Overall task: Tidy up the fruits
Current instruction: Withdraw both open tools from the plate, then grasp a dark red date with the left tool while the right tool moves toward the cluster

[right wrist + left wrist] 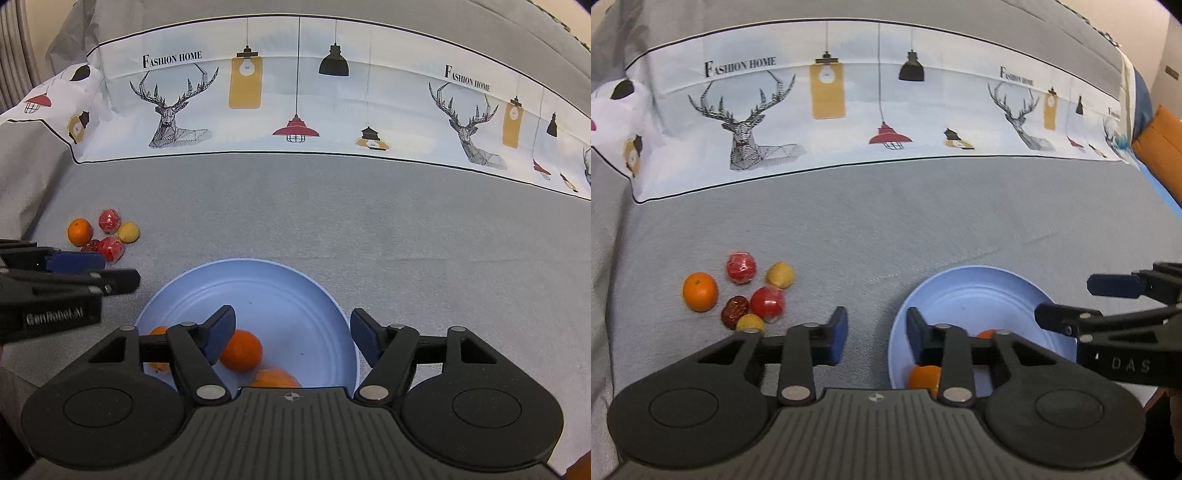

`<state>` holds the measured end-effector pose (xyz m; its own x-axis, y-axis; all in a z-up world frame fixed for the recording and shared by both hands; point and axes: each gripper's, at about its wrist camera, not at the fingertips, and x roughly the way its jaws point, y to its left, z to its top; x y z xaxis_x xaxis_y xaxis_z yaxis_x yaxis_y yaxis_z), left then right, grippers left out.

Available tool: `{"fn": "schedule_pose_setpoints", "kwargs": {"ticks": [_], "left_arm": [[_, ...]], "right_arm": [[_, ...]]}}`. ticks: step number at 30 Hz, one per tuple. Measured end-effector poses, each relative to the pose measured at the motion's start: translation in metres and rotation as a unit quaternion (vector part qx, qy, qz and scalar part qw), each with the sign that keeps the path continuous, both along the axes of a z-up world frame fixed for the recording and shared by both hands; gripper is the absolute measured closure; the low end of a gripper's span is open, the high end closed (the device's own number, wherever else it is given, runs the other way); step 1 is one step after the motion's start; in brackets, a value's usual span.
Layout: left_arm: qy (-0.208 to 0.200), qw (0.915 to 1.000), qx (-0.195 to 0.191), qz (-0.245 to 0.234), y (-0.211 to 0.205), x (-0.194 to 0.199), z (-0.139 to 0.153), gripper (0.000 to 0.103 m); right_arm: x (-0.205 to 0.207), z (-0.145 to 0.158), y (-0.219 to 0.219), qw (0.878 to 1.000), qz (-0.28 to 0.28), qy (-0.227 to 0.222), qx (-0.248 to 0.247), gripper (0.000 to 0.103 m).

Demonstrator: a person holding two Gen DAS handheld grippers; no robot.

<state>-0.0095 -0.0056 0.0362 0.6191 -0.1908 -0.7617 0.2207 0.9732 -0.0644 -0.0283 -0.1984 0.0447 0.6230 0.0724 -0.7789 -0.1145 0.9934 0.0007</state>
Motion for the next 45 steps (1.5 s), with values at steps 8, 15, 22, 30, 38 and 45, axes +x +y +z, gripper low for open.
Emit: {"fn": "schedule_pose_setpoints", "kwargs": {"ticks": [8, 15, 22, 30, 38, 45], "left_arm": [[0.003, 1.0000, -0.005, 0.008, 0.005, 0.001, 0.002, 0.082], [0.006, 0.9999, 0.002, 0.014, 0.006, 0.002, 0.001, 0.082], [0.011, 0.9997, 0.004, 0.021, 0.008, 0.004, 0.000, 0.082], [-0.002, 0.9994, -0.010, 0.033, 0.022, 0.003, 0.010, 0.083], [0.058, 0.9911, -0.048, 0.110, 0.087, 0.042, 0.012, 0.084], [0.078, 0.9788, -0.062, 0.179, 0.139, 0.066, -0.003, 0.084]], "right_arm": [[0.001, -0.001, 0.001, 1.000, -0.002, 0.001, 0.002, 0.032], [0.001, -0.001, 0.004, 1.000, 0.000, -0.001, 0.005, 0.032], [0.000, 0.001, 0.005, 1.000, 0.005, -0.005, 0.014, 0.039], [0.000, 0.005, 0.005, 0.999, 0.015, -0.016, 0.041, 0.068], [-0.001, 0.012, 0.010, 0.997, 0.027, -0.030, 0.066, 0.073], [0.001, 0.012, 0.014, 0.996, 0.036, -0.027, 0.072, 0.073]]}}
